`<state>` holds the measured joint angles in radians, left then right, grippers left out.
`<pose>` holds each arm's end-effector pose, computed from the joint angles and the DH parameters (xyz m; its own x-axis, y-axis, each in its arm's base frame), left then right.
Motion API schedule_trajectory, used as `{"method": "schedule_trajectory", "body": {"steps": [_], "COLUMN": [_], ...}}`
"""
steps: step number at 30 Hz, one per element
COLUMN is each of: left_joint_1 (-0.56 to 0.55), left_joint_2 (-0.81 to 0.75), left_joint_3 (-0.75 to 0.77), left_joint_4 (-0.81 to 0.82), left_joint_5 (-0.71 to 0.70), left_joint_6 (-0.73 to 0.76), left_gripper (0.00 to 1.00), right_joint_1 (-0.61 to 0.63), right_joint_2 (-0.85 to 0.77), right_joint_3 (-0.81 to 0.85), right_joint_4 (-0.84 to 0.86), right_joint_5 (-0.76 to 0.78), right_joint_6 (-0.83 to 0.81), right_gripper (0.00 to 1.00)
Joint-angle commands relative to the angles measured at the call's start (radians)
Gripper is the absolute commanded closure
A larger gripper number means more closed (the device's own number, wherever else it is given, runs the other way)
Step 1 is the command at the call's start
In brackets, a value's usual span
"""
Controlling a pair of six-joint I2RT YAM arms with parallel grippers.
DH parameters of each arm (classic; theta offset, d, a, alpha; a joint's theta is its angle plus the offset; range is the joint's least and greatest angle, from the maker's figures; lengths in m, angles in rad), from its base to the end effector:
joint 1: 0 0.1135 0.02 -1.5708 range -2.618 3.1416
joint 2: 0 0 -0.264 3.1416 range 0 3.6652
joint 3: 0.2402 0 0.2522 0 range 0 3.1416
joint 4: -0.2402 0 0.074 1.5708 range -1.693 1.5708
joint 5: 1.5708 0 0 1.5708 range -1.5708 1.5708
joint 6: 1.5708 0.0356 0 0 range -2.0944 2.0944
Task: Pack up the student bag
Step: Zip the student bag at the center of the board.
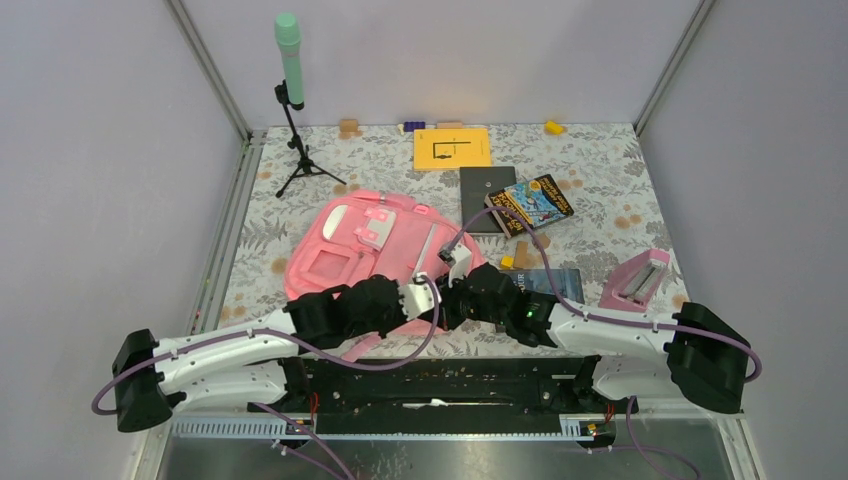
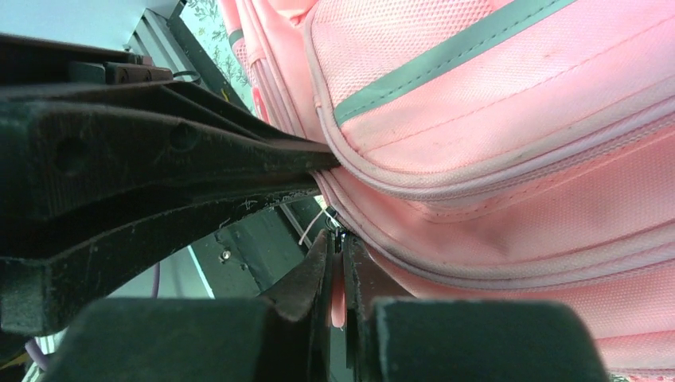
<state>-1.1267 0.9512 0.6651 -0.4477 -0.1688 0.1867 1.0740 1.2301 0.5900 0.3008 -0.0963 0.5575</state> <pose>0.0912 -0.1777 0.2438 -0.1274 0.6938 -0.7088 0.8754 0.4146 0.2484 0.1244 0.2366 0.2277 -0.6204 -0.0395 -0.7833 -0.6953 0.4897 0.5261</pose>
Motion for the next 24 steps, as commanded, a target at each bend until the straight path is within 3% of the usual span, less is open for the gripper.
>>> {"method": "schedule_trajectory", "body": {"steps": [1,11,16,24], "left_joint_1": [0.001,-0.005,-0.008,-0.008], "left_joint_2": [0.023,-0.038,-0.080,-0.125], "left_joint_3": [0.023,0.001,0.011,0.017], "left_joint_4": [0.024,0.009,-0.022,-0.075], "left_joint_5": [-0.073,-0.163,-0.277,-0.287], "left_joint_6": [-0.002,0.012,0.035,0.025], "left_gripper": [1.00,1.00,1.00,1.00], "right_joint_1": [-0.011,-0.107,-0.212,-0.378], "right_joint_2": [-0.059,-0.125,-0.089,0.067], "right_joint_3": [0.003,-0.003,0.018,0.082], "right_joint_4": [0.050,-0.104,-0.125,-0.038], "right_joint_5": [0.043,0.181,0.156,0.038], "right_joint_6": [-0.027,-0.125,-0.192,-0.214], "right_gripper": [1.00,1.00,1.00,1.00]}}
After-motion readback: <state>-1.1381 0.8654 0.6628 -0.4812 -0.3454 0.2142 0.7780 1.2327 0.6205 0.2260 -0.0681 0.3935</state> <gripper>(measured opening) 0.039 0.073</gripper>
